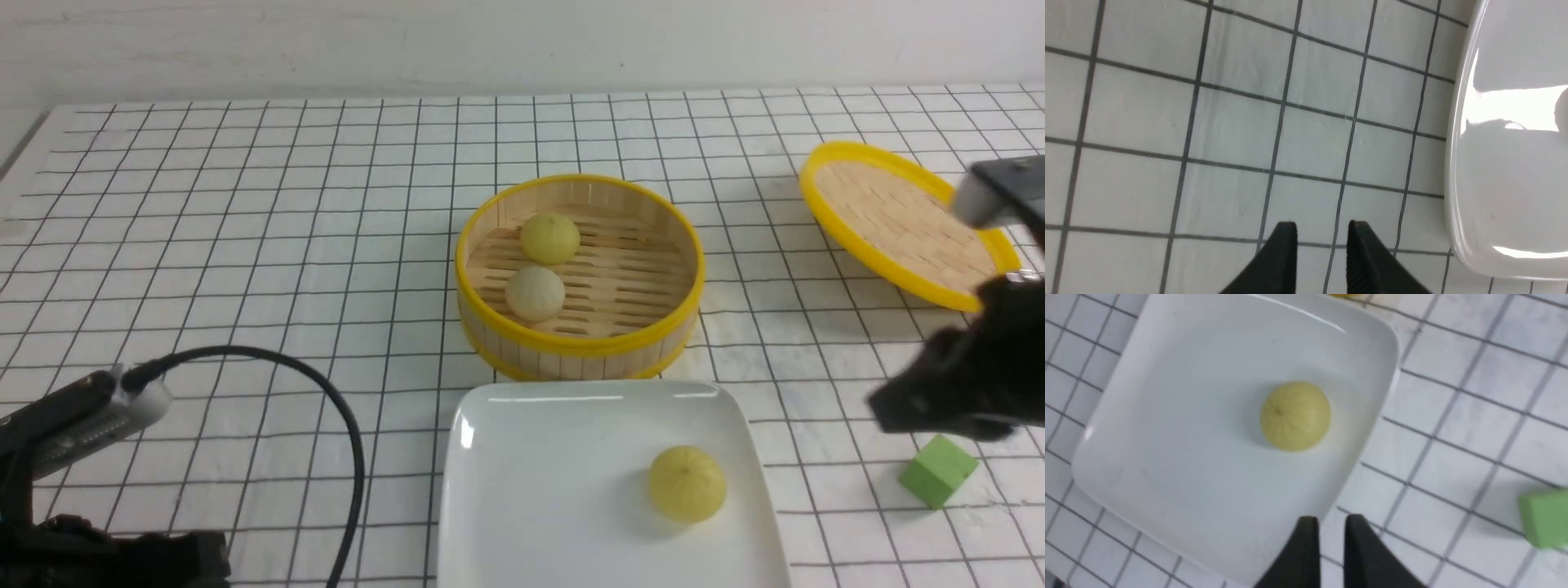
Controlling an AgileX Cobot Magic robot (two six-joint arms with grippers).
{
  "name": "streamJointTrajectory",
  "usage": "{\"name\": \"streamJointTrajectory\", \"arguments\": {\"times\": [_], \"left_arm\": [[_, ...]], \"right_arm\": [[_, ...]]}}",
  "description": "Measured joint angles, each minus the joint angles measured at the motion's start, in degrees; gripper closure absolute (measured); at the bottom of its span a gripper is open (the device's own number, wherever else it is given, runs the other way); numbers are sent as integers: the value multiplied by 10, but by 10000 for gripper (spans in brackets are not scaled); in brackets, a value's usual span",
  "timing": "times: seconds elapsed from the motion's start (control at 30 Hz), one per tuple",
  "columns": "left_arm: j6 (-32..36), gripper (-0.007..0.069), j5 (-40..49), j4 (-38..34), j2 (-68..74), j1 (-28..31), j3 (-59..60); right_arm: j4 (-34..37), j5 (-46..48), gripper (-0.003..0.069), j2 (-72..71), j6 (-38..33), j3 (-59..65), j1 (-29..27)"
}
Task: Put the steamed buns into the plate on the white-black tablecloth.
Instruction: 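Reach into the bamboo steamer and grasp a bun with the left gripper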
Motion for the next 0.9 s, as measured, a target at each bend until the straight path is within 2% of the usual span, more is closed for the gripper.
{"name": "streamJointTrajectory", "arguments": {"times": [0.1,0.2,0.23,0.3,0.4,0.53,0.63,0.67,0.7,0.77,0.8,0.83,0.9], "left_arm": [[0,477,-9,3,3,0,-6],[0,589,-3,7,30,0,-50],[2,606,4,7,45,0,-72],[7,617,11,6,59,0,-91],[46,622,47,-15,142,0,-189],[94,622,73,-53,218,-8,-271],[113,622,80,-59,305,-73,-367],[113,622,80,-58,305,-78,-367],[112,622,78,-47,341,-114,-405],[103,611,73,-28,382,-149,-449],[78,586,64,1,430,-192,-494],[70,582,62,4,435,-192,-506],[19,520,58,52,506,-234,-577]], "right_arm": [[-29,28,671,-73,1,30,-25],[-45,14,673,-175,2,97,-41],[-45,2,673,-190,2,115,-41],[-45,-16,673,-218,2,141,-43],[-44,-93,672,-274,2,206,-43],[-41,-116,670,-297,2,221,-43],[-39,-129,667,-305,2,222,-43],[-39,-129,667,-305,2,222,-43],[-37,-130,666,-305,2,222,-43],[-37,-132,664,-305,2,222,-43],[-36,-132,663,-305,2,222,-43],[-35,-132,662,-305,2,222,-43],[-29,-132,659,-305,2,222,-43]]}}
